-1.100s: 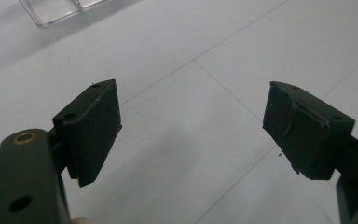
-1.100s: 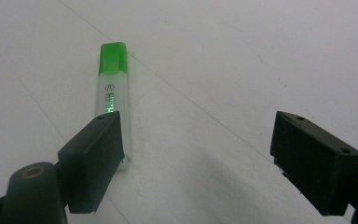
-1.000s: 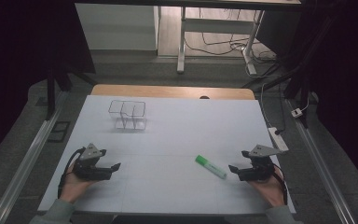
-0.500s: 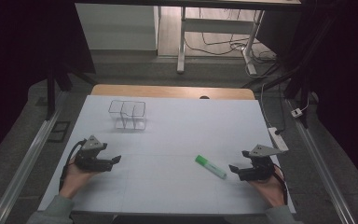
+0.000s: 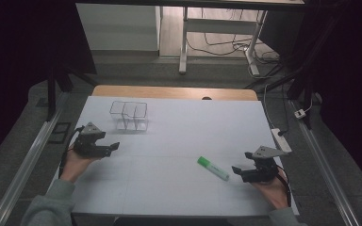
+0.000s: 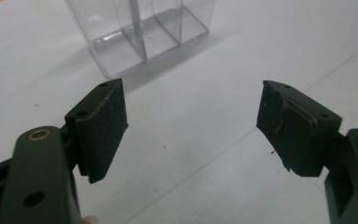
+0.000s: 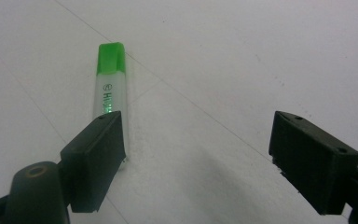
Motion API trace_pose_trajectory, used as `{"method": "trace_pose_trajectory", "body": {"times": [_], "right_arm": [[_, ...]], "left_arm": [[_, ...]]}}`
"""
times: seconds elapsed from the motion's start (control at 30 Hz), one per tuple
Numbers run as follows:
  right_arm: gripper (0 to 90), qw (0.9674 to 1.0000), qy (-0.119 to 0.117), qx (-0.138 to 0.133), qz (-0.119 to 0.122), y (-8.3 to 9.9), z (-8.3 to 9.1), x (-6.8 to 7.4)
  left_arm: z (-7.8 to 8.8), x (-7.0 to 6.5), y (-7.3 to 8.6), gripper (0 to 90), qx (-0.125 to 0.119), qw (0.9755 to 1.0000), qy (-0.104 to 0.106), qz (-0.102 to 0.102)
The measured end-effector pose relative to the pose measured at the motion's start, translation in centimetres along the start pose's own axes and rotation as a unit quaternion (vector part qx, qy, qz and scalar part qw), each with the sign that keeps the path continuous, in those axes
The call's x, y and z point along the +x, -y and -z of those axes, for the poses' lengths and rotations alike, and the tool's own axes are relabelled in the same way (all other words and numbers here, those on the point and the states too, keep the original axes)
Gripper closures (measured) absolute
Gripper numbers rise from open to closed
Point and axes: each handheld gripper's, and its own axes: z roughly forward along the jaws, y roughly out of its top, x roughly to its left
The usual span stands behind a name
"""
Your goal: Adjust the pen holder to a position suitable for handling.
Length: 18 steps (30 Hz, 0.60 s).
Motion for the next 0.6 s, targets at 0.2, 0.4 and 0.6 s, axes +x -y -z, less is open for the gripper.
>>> {"method": "trace_pose_trajectory", "body": {"times": [0.2,0.4,0.6], "right_arm": [[18.6,1.0,0.001,0.001,-0.002,0.0,0.1,0.0],[18.6,1.0,0.001,0.003,-0.002,0.1,-0.1,0.0],[18.6,1.0,0.001,0.004,-0.002,0.0,0.0,0.0]], "left_arm": [[0.1,1.5,-1.1,26.4,-0.004,0.9999,-0.007,0.008],[0.1,2.6,-1.9,28.3,-0.004,0.9998,-0.006,0.016],[-0.1,3.5,-2.3,33.7,-0.003,0.9997,-0.01,0.024]]}}
